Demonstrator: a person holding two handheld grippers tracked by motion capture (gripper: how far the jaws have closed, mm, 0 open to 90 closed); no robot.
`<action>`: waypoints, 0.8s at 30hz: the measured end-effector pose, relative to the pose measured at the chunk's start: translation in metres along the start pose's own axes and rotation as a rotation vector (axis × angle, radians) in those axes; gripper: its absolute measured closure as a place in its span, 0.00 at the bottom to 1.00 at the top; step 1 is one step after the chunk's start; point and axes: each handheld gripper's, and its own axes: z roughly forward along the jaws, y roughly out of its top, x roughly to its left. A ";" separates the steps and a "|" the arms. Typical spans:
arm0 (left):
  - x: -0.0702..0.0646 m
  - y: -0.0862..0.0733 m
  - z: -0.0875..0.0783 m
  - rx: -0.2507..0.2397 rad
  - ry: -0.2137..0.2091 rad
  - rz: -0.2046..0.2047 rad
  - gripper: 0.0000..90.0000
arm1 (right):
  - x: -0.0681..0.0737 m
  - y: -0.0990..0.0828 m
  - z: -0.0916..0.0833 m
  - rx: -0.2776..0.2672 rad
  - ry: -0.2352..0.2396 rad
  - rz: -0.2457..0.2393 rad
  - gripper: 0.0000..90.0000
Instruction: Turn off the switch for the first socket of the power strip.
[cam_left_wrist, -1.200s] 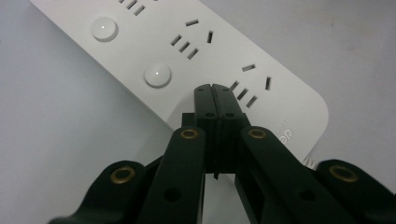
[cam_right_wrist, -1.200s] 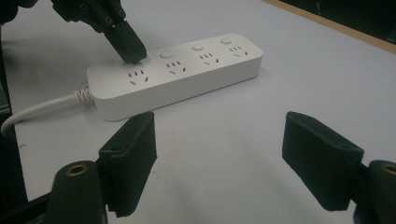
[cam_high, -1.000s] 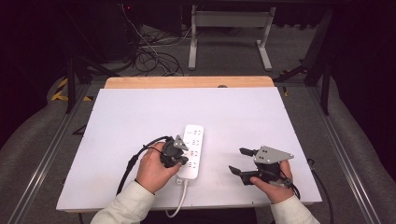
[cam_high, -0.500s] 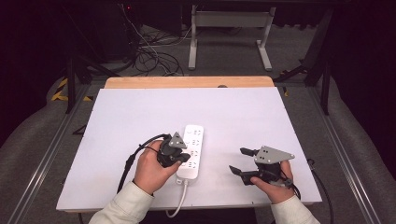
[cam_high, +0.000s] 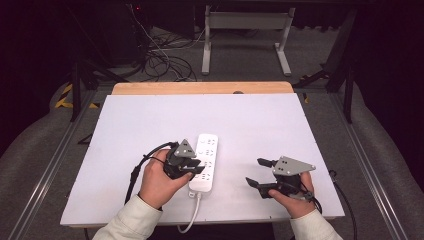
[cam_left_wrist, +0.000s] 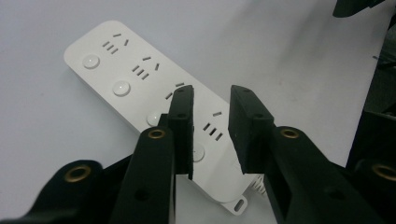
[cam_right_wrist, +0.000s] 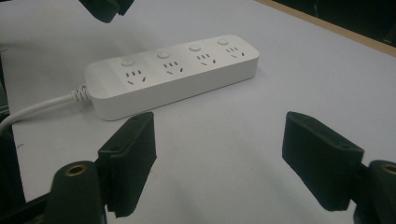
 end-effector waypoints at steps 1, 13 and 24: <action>0.000 0.000 -0.002 -0.007 -0.005 0.003 0.76 | 0.000 0.000 0.000 -0.004 0.000 -0.001 0.29; -0.001 -0.002 -0.026 -0.108 0.016 0.022 0.52 | -0.001 0.000 -0.001 -0.009 0.000 0.002 0.29; 0.003 -0.014 -0.044 -0.229 0.042 0.033 0.32 | -0.001 0.000 -0.002 -0.017 -0.002 0.000 0.28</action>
